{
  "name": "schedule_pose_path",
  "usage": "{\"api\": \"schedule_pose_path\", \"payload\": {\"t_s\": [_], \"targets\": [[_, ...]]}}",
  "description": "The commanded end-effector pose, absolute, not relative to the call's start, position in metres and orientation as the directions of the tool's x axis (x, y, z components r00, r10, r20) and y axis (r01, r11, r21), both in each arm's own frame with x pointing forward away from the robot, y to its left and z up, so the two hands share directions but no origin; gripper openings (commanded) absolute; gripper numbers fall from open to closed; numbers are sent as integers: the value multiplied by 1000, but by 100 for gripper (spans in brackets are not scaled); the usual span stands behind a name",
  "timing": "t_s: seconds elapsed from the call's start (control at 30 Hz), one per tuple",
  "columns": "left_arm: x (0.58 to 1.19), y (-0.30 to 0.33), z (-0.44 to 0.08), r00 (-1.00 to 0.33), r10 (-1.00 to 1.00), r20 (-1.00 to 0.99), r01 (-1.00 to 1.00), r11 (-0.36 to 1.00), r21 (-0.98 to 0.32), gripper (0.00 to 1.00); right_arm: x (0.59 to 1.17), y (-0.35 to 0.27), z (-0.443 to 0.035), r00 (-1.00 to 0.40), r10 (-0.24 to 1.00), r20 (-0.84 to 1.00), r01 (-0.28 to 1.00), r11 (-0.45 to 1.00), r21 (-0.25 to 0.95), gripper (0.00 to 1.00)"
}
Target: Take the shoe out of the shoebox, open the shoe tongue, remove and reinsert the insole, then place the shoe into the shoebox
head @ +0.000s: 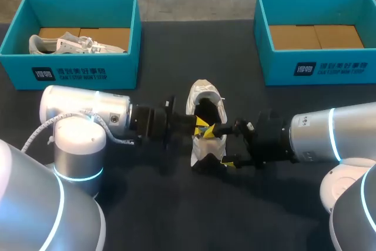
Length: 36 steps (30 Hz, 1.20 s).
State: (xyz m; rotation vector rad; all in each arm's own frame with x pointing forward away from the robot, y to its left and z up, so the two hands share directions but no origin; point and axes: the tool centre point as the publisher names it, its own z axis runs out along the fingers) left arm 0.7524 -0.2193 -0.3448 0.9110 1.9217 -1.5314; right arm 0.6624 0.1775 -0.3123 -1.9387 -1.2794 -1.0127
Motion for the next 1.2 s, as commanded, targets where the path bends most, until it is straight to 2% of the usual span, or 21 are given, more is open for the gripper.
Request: {"api": "schedule_pose_path", "payload": {"t_s": [0.03,0.4,0.43,0.47,0.67,0.87,0.93,1.0,1.07,1.2], "targets": [[756,-222,-347,-638,188,-747,770,145,-622,0,661,181,-311,248,482,841,930,-362,-67,100],[756,-217,-353,-660,183,-729,751,152,-642,1,661,181,-311,248,482,841,930,-362,-67,100],[755,-217,-352,-662,180,-727,749,150,-645,13,661,181,-311,248,482,841,930,-362,-67,100],[754,-215,-350,-662,177,-728,749,146,-646,33,661,181,-311,248,482,841,930,-362,-67,100],[747,-212,-339,-665,160,-730,747,123,-654,40,661,181,-311,248,482,841,930,-362,-67,100],[741,-212,-332,-659,167,-734,752,100,-652,38,661,181,-311,248,482,841,930,-362,-67,100],[740,-213,-332,-656,172,-735,754,97,-650,34,661,181,-311,248,482,841,930,-362,-67,100],[740,-214,-332,-654,178,-735,755,95,-649,13,661,181,-311,248,482,841,930,-362,-67,100],[738,-215,-333,-649,191,-736,759,92,-645,0,661,181,-311,248,482,841,930,-362,-67,100],[738,-216,-335,-640,203,-741,766,92,-636,0,661,181,-311,248,482,841,930,-362,-67,100]]}}
